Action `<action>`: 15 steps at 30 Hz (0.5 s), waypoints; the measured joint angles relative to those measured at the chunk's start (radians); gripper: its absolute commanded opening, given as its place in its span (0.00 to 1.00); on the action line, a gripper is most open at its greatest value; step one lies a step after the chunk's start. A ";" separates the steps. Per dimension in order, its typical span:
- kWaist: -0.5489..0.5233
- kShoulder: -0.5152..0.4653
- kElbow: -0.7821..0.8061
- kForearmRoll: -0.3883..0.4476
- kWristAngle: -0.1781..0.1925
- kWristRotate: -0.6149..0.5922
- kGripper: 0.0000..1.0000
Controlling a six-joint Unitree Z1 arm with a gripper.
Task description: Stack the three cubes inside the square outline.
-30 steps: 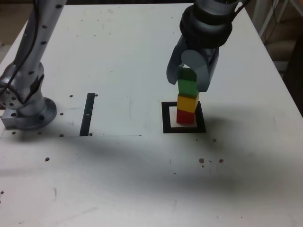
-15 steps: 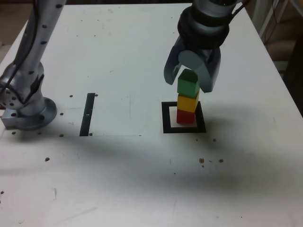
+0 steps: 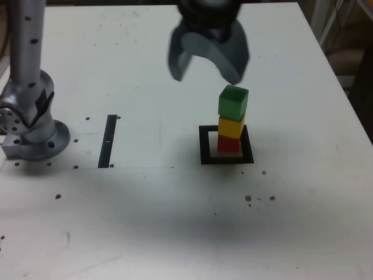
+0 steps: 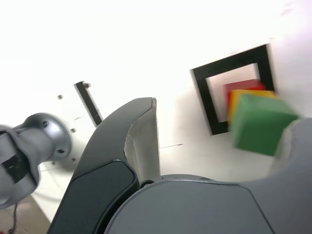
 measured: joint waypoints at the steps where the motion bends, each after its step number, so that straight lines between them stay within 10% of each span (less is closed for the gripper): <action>1: 0.000 -0.017 0.020 -0.003 0.001 -0.005 1.00; 15: 0.006 -0.251 0.366 -0.131 -0.004 -0.092 1.00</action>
